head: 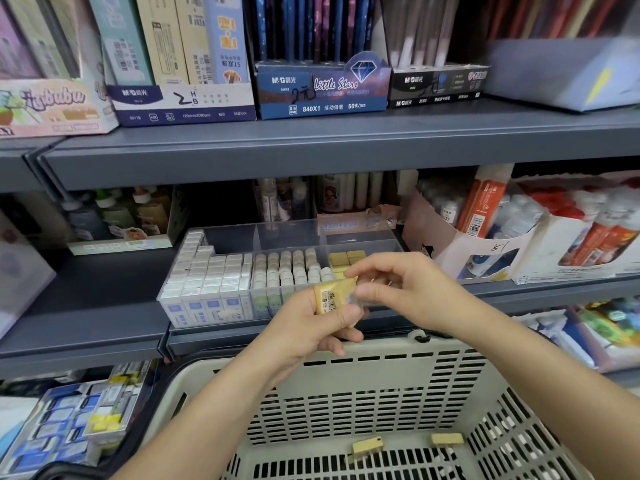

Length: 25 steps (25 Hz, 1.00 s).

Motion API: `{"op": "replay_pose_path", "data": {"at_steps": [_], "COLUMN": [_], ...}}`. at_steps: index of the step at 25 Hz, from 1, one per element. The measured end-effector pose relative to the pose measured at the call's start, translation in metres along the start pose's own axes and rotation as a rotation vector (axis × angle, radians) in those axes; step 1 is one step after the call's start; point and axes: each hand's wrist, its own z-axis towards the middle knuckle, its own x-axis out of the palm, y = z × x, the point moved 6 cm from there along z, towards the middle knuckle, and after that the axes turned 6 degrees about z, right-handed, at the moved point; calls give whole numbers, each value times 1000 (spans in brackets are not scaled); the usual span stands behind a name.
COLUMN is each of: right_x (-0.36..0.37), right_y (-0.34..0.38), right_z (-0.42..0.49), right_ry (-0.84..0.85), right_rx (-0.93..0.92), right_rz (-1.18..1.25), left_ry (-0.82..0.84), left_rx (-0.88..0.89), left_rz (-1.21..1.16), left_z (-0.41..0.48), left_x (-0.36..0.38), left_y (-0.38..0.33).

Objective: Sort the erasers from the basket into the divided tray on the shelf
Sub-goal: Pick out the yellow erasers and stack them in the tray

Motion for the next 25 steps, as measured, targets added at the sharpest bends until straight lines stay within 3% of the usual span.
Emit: {"op": "replay_pose_path", "data": {"at_steps": [4, 8, 12, 17, 21, 23, 25], "right_x": [9, 4, 9, 2, -25, -50, -60], "right_y": [2, 5, -5, -16, -14, -14, -14], "right_z": [2, 0, 0, 2, 7, 16, 24], "right_ry": [41, 19, -3, -12, -122, -228, -220], "right_rx": [36, 56, 207, 262, 237, 190, 174], "right_rz": [31, 171, 63, 136, 149, -95, -484], "left_ry": [11, -91, -182, -214, -240, -232, -222], "left_rx": [5, 32, 107, 45, 43, 53, 83], "left_rz": [44, -20, 240, -110, -109, -54, 42], "left_z": [1, 4, 3, 4, 4, 4, 3], "left_x": [-1, -9, -10, -16, -19, -21, -23], "left_y": [1, 0, -3, -3, -3, -4, -6]}}
